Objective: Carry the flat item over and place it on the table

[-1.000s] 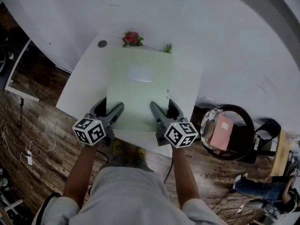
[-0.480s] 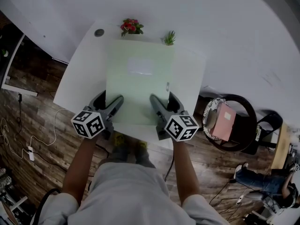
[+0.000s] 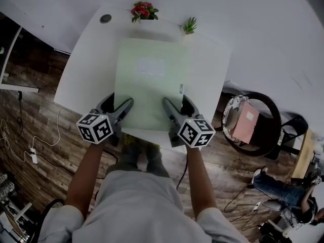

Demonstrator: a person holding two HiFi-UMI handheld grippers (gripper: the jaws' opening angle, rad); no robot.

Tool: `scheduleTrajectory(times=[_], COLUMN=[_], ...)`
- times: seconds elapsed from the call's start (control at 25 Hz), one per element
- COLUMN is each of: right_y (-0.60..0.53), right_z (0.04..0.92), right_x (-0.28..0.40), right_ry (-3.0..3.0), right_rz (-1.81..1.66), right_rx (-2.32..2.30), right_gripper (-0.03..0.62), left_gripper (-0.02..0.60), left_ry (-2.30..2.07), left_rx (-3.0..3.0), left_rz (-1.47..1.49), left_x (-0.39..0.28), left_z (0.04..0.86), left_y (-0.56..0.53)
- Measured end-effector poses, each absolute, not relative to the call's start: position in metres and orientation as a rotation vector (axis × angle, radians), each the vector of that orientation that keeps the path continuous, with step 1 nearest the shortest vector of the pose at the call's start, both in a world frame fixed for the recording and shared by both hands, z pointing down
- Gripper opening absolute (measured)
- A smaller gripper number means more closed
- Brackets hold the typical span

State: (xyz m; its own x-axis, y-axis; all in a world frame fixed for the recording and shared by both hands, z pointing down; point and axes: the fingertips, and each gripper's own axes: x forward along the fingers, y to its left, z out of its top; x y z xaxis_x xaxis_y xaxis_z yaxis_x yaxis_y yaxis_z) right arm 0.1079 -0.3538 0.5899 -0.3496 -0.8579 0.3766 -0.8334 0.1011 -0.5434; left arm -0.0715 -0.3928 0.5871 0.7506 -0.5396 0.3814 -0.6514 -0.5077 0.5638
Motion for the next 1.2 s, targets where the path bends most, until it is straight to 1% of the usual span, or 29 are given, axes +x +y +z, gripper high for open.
scheduleTrajectory(times=[0.64, 1.2], right_y=[-0.339, -0.338], right_z=[0.65, 0.664], right_x=[0.106, 0.107], right_ry=[2.275, 2.28], right_rz=[-1.317, -1.38], right_rx=[-1.805, -1.822], right_gripper=[0.36, 0.36], left_gripper=[0.348, 0.348], left_ry=[-0.867, -0.876], left_rx=[2.105, 2.072], left_rz=[0.309, 0.345], left_x=[-0.071, -0.07], left_z=[0.649, 0.664], left_y=[-0.38, -0.379])
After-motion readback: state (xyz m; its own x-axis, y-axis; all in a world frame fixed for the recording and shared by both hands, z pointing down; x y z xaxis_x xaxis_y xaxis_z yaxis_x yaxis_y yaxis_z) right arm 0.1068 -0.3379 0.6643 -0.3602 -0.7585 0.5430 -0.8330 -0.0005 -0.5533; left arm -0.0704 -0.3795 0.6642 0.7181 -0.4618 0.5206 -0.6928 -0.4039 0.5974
